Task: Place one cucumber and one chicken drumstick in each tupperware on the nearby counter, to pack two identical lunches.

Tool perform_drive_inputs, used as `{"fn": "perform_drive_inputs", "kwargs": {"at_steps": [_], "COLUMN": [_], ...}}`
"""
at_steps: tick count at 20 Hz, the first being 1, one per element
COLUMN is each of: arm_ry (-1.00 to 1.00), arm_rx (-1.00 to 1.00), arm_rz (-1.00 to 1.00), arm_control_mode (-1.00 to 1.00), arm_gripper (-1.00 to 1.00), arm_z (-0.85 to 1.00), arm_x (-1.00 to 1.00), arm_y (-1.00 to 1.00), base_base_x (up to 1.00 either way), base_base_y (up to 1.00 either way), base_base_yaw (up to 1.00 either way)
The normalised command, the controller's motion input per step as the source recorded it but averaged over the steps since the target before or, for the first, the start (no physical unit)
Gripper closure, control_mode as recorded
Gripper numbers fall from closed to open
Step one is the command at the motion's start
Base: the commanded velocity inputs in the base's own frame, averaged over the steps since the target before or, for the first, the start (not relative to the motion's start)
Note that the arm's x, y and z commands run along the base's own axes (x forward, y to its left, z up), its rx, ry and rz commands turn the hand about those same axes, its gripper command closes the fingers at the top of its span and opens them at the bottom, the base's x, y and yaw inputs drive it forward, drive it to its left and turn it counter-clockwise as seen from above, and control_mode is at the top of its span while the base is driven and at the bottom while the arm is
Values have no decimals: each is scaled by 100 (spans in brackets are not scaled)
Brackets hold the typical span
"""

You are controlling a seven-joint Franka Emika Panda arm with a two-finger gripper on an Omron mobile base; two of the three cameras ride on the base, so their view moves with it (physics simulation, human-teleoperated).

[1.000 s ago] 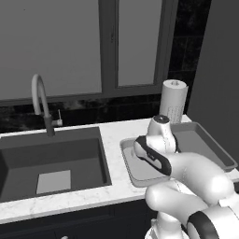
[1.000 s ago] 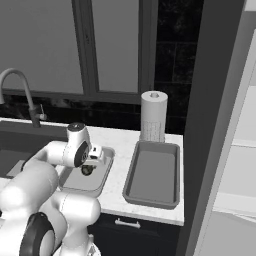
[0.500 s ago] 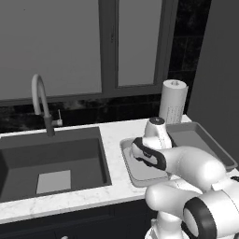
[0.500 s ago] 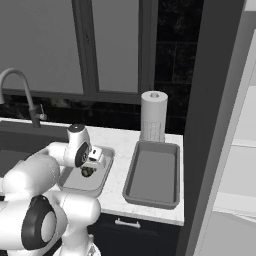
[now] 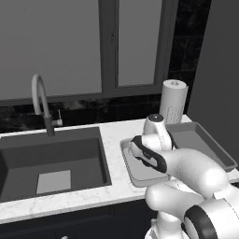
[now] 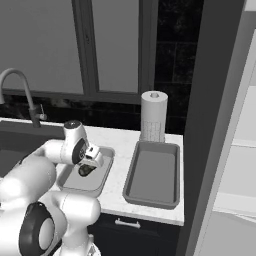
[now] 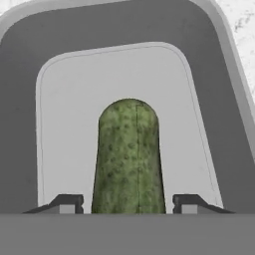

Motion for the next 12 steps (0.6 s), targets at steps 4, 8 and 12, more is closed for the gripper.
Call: {"fn": "perform_drive_inputs", "kwargs": {"at_steps": [4, 8, 12], "arm_ry": [0, -8, -9], "arm_rx": [1, 0, 0], "arm_rz": [0, -1, -3], "arm_control_mode": [-100, -100, -100], "arm_gripper": [-100, -100, -100], "arm_z": [7, 15, 80], "arm_x": [-6, 0, -8], "arm_y": [4, 4, 14], "base_base_x": [0, 0, 0], "base_base_y": [0, 0, 0], "base_base_yaw": [0, 0, 0]}}
